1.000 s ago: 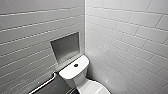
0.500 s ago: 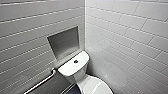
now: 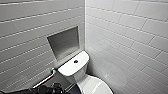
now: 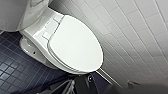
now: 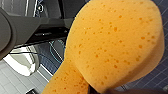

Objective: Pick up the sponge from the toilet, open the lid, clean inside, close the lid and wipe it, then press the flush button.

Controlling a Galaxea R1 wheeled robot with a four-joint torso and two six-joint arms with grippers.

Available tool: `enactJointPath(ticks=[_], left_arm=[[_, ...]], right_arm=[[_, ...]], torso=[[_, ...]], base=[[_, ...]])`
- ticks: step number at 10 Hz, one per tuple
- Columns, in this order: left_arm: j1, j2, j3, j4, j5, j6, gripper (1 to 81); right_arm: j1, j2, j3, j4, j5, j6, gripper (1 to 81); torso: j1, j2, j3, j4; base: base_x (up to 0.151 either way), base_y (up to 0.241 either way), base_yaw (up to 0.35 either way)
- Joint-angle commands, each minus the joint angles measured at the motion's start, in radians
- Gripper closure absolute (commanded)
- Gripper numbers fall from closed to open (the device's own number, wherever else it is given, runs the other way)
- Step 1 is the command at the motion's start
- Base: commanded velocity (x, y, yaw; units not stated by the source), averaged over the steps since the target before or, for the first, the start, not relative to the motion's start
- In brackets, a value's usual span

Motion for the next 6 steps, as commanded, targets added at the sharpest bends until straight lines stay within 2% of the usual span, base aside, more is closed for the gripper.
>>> enactJointPath(ticks=[1, 6], left_arm=[[-0.216, -0.018, 0.031, -0.108, 0.112, 0.000, 1.0], [-0.399, 0.033, 0.021, -0.223, 0.111, -0.002, 1.0]], right_arm=[[-0.002, -0.020, 0.013, -0.007, -0.071, 0.002, 81.1], [0.001, -0.011, 0.005, -0.010, -0.064, 0.002, 81.1]], torso=[[0.000, 0.000, 0.000, 0.000], [0.000, 0.000, -0.083, 0.000]], base=[[0.000, 0.000, 0.000], [0.000, 0.000, 0.000]])
